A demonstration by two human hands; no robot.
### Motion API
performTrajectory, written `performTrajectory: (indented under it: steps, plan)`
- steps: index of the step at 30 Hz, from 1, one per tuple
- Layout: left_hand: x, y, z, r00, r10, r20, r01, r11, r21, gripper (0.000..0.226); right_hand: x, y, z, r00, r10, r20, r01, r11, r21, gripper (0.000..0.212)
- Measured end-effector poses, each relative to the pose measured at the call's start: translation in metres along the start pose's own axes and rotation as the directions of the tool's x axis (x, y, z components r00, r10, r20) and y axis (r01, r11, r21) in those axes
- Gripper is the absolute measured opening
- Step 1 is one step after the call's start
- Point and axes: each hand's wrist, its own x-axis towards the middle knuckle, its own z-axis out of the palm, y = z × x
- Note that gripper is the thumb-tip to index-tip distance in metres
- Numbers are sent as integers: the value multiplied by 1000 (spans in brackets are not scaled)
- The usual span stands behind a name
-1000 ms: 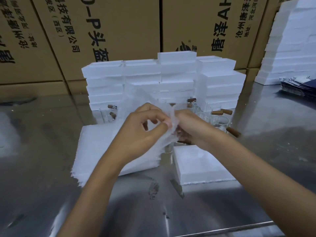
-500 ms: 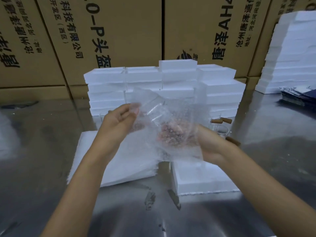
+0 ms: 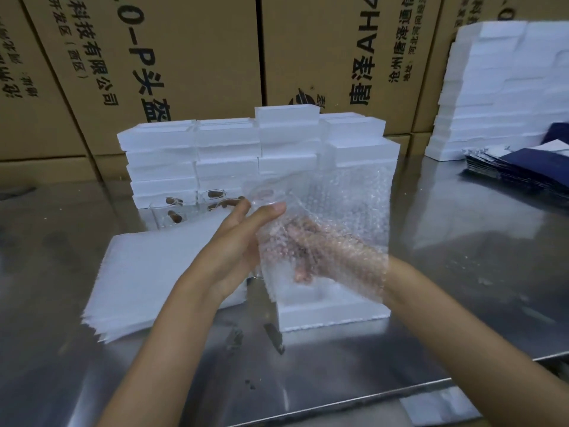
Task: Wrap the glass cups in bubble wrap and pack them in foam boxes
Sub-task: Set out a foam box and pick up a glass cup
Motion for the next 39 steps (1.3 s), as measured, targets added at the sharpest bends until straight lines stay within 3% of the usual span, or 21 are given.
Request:
performTrajectory:
  steps: [2, 3, 6, 8, 10, 11, 12, 14, 16, 18, 21, 24, 28, 32, 35, 39]
  plan:
    - [0, -3, 8, 999, -18, -42, 18, 1000, 0, 112, -10, -4, -4, 993, 44, -111, -55, 993, -100, 26]
    - [0, -4, 11, 997, -7, -71, 8, 1000, 8, 98, -13, -8, -7, 988, 43, -149, -62, 990, -128, 26]
    - [5, -5, 13, 990, 35, -133, -46, 996, -79, 62, -23, -18, -25, 936, -133, -326, 110, 990, -90, 22]
    - [6, -4, 12, 991, 52, -127, -76, 978, -192, 61, -29, -19, -41, 785, -209, -583, 250, 968, -11, 22]
    - [6, -5, 12, 989, 51, -139, -88, 959, -269, 53, -33, -12, -52, 655, -202, -728, 332, 943, 36, 34]
    - [6, -6, 14, 989, 41, -144, -84, 950, -300, 50, -34, -6, -56, 671, -187, -718, 327, 943, 59, 40]
    - [7, -8, 18, 989, 32, -142, -77, 943, -323, 49, -35, 1, -56, 746, -179, -642, 295, 952, 77, 46]
    - [6, -10, 26, 993, 24, -118, -63, 938, -342, 49, -38, 11, -49, 931, -104, -350, 139, 987, 76, 62]
    - [5, -15, 32, 997, 36, -64, -55, 949, -310, 33, -36, 16, -40, 988, -76, -137, 75, 997, -15, 51]
    - [0, -20, 36, 999, 50, -9, -51, 965, -256, 31, -28, 15, -35, 965, -134, -225, 137, 991, 1, 37]
    - [-13, -32, 38, 999, 17, 44, -11, 991, -131, 69, -24, 8, -35, 880, -156, -448, 179, 984, 8, 11]
    - [-29, -46, 26, 992, 2, 125, -7, 999, 42, 87, -33, 13, -36, 905, -104, -412, 49, 989, -141, 9]
    - [-43, -60, 17, 978, 37, 208, -119, 909, 399, 70, -43, 31, -35, 901, -101, -422, -49, 943, -330, 23]
    - [-43, -60, 23, 975, 160, 156, -221, 792, 569, 57, -35, 39, -35, 867, -192, -461, -21, 908, -417, 32]
    - [-37, -60, 22, 968, 207, 143, -250, 742, 622, 58, -26, 41, -35, 836, -258, -484, 12, 890, -455, 32]
    - [-36, -58, 21, 966, 210, 151, -258, 750, 609, 55, -21, 45, -32, 804, -361, -472, 72, 848, -526, 30]
